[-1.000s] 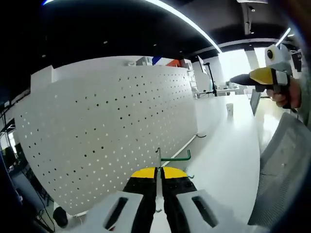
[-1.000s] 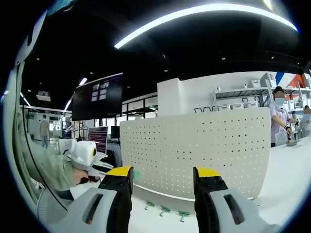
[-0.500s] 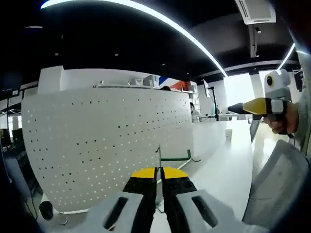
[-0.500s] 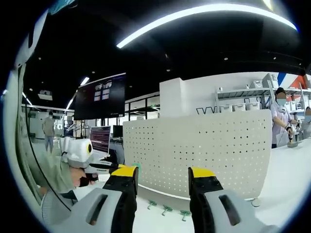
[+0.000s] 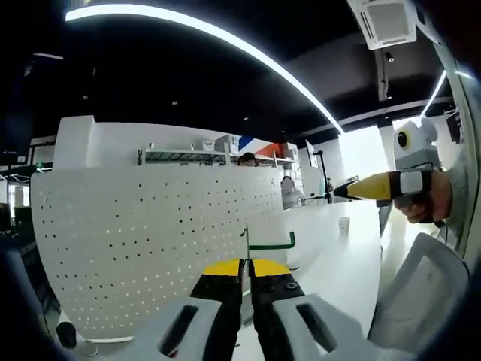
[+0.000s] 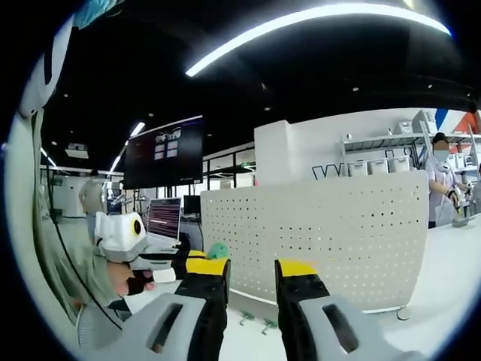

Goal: Insert the hook assembly into the mounting plate slot until the hook locks in place.

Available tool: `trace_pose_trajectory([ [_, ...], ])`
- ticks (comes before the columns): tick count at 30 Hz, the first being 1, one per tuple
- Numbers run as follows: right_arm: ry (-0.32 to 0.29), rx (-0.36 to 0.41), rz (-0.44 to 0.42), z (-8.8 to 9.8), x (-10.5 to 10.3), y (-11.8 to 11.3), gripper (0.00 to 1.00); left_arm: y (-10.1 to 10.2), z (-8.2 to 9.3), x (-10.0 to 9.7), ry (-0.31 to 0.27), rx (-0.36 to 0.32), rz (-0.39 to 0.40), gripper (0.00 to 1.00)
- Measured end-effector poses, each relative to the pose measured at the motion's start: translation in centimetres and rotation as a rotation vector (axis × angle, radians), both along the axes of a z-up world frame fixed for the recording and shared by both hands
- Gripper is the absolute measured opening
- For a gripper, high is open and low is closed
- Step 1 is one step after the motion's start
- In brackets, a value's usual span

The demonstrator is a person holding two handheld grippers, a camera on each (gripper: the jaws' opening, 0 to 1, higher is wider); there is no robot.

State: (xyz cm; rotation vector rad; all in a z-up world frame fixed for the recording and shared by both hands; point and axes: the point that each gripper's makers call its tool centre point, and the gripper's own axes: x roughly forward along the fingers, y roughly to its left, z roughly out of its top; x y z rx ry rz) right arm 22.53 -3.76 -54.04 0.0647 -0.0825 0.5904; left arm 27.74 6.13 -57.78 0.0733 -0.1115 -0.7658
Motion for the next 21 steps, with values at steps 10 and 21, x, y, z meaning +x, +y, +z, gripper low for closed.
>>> trace_pose_trajectory([
  [10, 0.014, 0.020, 0.036, 0.2, -0.2, 0.9, 0.14, -1.1, 1.6, -0.8, -0.032, -0.034, -0.035, 0.03],
  [21, -0.001, 0.029, 0.072, 1.1, -0.2, 2.2, 0.13, -2.4, 3.0, -2.0, -0.060, -0.070, -0.072, 0.03],
])
